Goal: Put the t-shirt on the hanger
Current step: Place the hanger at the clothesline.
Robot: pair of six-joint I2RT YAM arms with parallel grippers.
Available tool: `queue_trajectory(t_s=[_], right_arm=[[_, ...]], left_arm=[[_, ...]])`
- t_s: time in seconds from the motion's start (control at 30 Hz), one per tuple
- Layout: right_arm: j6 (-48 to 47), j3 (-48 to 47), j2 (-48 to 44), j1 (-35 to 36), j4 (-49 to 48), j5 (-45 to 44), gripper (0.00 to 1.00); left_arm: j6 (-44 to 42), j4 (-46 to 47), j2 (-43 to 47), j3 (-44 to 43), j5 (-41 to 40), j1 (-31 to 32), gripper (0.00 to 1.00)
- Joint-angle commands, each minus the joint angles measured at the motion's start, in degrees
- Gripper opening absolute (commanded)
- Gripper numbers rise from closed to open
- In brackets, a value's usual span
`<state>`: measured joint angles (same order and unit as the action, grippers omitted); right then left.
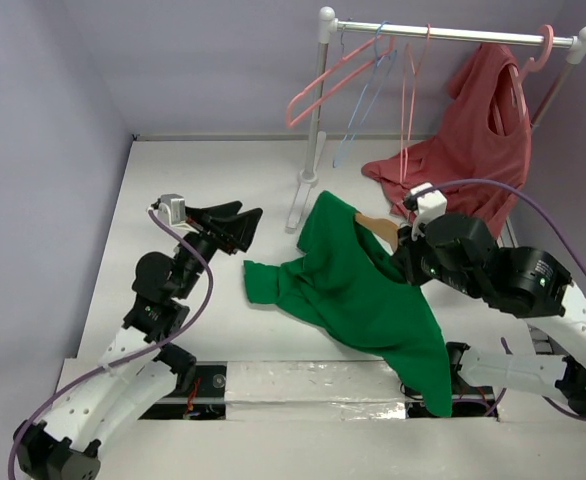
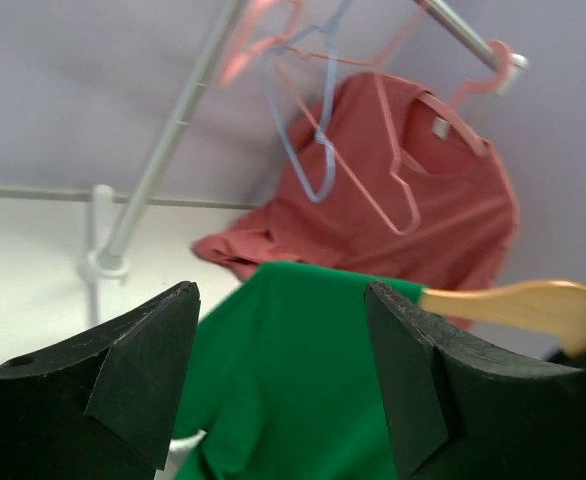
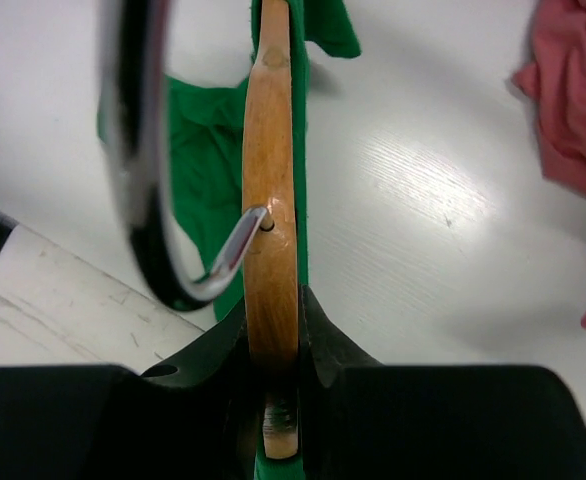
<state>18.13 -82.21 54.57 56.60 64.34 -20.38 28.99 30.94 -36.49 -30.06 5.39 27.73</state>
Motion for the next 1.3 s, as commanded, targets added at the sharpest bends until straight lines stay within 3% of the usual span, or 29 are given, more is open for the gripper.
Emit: queue_trajectory(t_s=[0.0,0.2,0.33,0.57,0.6,0.63,0.93,1.27], right_arm=[[5.3,1.9,-1.0,-0.3,2.6,-8.4,0.0],[11.1,-0.1,2.9,-2.4,10.9,-19.0,0.0],[6.9,-1.1,4.2,-8.4,9.4,-19.3,0.0],[-7.6,-1.7,9.5,-30.7,-5.7,-11.8,0.0],[-8.5,-2.7,9.9,-32.1,-6.9,-11.4,0.0],[-10.0,-3.6,10.3,-34.4,-9.2,-11.0,0.0],[-15.5,-16.5,19.9,-43.4,-21.2,-6.5,0.0],[-21.8,-21.6,23.7,-49.8,-33.7,3.1,0.0]], left_arm=[[-0.8,-1.0,2.0,-0.1,0.3,2.6,0.64],[-0.3,-1.8,5.5,2.5,1.6,5.3,0.64],[-0.7,-1.8,6.4,3.8,1.6,6.7,0.66],[-1.7,-1.9,8.2,5.6,0.2,8.4,0.87],[-1.7,-2.1,8.5,5.7,-0.3,8.4,0.98],[-1.5,-2.0,9.1,5.8,-0.4,8.4,0.99],[-0.7,-3.2,10.6,6.4,-4.0,9.5,0.99],[-0.3,-2.3,10.9,6.6,-2.0,10.0,0.99]])
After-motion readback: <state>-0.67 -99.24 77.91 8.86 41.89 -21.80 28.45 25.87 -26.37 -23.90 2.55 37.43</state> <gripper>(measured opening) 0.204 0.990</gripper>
